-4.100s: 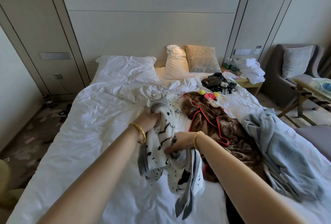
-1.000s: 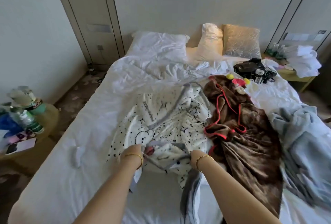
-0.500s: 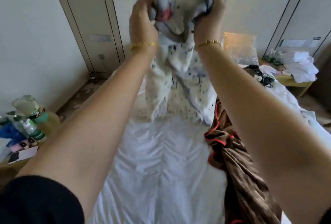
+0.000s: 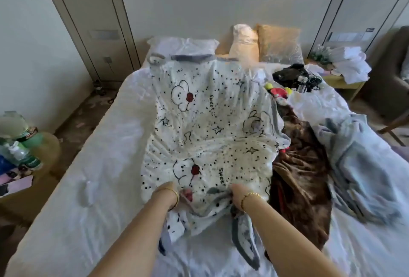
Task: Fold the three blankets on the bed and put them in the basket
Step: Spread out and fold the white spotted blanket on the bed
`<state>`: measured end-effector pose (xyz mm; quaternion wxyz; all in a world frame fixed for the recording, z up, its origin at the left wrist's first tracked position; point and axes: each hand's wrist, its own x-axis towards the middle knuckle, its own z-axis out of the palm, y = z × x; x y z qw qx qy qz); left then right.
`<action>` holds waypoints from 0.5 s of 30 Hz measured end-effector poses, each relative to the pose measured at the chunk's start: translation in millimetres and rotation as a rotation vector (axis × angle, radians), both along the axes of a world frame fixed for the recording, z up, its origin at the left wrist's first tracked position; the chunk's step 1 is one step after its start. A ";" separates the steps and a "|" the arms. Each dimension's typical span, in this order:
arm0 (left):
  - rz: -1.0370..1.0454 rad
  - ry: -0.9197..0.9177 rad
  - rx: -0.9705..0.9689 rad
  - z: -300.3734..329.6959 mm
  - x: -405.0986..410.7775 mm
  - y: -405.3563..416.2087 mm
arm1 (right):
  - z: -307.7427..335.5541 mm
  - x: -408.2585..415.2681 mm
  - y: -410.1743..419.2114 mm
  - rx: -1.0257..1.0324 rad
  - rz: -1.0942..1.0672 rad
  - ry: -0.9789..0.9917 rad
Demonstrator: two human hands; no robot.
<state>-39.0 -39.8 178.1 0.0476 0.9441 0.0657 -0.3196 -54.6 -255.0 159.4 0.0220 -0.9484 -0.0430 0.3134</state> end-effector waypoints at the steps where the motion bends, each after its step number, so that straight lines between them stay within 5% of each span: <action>1: -0.035 -0.049 0.005 -0.5 1.1 -1.6 | -1.3 -3.9 -2.1 0.011 -0.005 -0.065; 6: -0.069 -0.041 0.021 -23.3 -19.4 5.0 | -21.7 -25.8 -18.0 -0.022 -0.047 0.042; 9: 0.114 0.023 -0.024 -35.4 -24.5 6.4 | -23.0 -33.1 -12.3 0.122 -0.254 0.000; 11: 0.290 -0.003 -0.176 -11.6 -15.8 -3.1 | 0.3 -21.4 -3.2 0.276 -0.450 -0.116; 15: 0.649 -0.445 -0.734 103.1 36.7 -22.0 | 119.8 38.8 20.2 0.776 -0.917 -0.530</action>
